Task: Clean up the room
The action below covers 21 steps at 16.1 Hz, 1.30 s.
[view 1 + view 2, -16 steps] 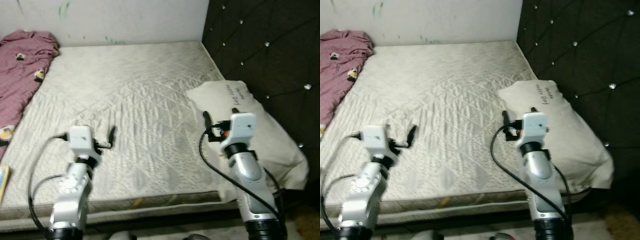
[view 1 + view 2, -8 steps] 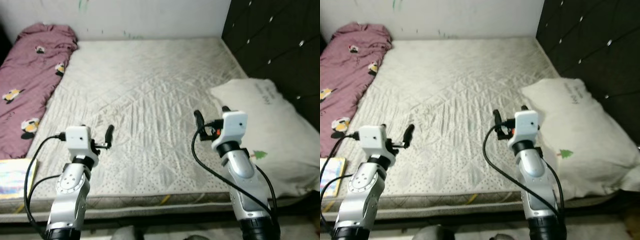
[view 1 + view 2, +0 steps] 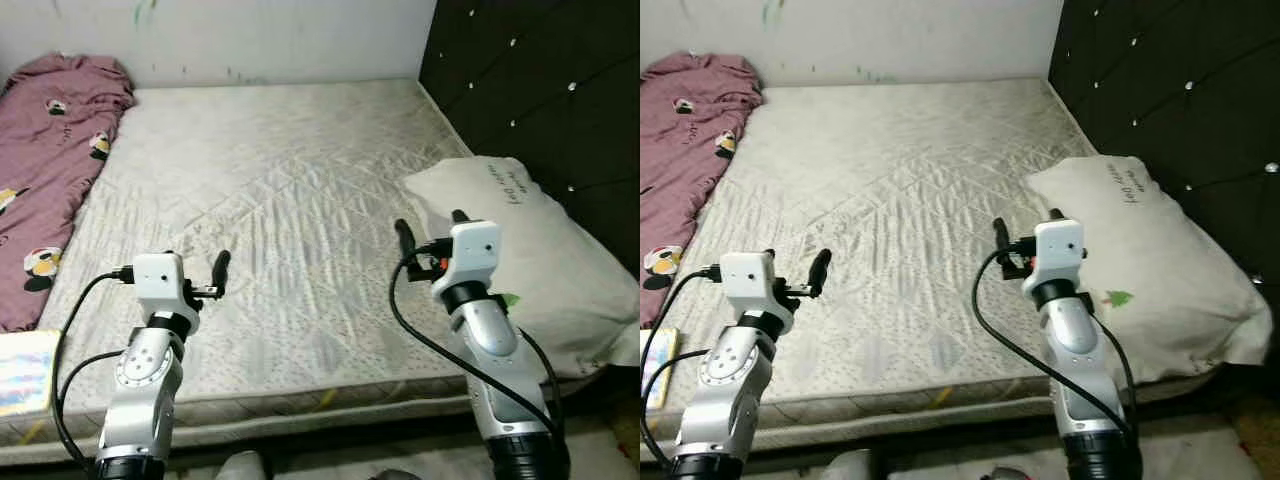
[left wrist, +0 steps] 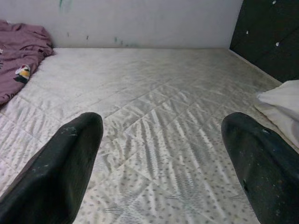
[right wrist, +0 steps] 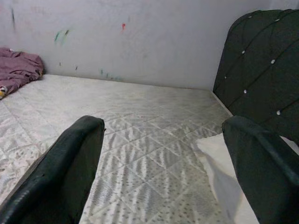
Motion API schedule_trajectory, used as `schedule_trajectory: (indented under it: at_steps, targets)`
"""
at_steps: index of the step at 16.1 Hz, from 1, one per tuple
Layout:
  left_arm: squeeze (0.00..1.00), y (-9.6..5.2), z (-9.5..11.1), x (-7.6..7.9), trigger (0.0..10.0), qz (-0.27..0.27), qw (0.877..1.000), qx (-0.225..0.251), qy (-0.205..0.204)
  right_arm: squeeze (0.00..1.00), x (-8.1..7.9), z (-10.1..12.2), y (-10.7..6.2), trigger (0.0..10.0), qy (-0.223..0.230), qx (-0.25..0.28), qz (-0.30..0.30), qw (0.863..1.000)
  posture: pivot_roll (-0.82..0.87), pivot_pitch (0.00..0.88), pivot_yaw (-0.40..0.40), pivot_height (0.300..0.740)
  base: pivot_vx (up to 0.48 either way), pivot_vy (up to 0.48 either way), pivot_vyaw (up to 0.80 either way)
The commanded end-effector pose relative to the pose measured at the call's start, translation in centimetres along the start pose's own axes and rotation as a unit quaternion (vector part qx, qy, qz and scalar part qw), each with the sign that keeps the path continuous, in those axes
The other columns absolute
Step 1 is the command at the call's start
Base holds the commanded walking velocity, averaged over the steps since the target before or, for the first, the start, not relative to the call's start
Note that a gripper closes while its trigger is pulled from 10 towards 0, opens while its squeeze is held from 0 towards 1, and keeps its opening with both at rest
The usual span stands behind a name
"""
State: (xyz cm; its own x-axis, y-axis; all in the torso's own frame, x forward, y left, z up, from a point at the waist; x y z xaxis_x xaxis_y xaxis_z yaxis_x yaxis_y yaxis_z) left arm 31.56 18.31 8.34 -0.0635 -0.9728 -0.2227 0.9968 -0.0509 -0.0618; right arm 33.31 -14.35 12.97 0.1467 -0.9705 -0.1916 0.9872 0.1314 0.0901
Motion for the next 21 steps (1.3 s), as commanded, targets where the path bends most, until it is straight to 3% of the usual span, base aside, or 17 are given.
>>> schedule_trajectory:
  at_steps: [1,7,12,21]
  targets:
    - [0.00,0.10,-0.15,-0.68,10.0,0.008,1.000,-0.006,0.005,0.00,-0.76,0.15,0.31,10.0,0.005,0.004,0.010,1.000,-0.03,0.000,0.012,0.740,0.000,0.480,0.00]
    - [0.00,0.23,-0.03,-0.70,10.0,0.008,1.000,-0.003,0.010,0.00,-0.97,0.17,0.39,10.0,-0.001,0.006,0.016,1.000,-0.03,0.000,0.014,0.740,0.000,0.476,0.18]
    - [0.00,0.34,0.01,-0.69,10.0,0.010,1.000,-0.002,0.014,0.00,-0.97,0.14,0.51,10.0,0.000,0.007,0.015,1.000,-0.03,0.000,0.016,0.740,0.000,0.000,0.46]
    - [0.00,0.46,-0.08,-0.49,10.0,0.006,1.000,-0.005,0.008,0.00,-0.79,-0.24,0.61,10.0,-0.001,-0.002,0.010,1.000,-0.03,0.000,0.010,0.740,0.000,0.480,0.00]
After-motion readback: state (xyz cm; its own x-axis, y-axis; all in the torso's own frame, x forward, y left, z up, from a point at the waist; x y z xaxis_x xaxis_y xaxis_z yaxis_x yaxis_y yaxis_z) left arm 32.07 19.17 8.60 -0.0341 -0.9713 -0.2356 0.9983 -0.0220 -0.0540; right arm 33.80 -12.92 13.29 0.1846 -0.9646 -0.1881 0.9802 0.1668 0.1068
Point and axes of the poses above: a point about 5 cm out from each wrist's last joint towards the gripper, its own y axis pointing out of the wrist towards the gripper, its own z axis along the axis of the wrist's last joint, x = y × z, the point moved 5 cm from there along y, pointing out of the wrist towards the gripper, and after that the axes turned 15 degrees about y, right-handed, at the moved point
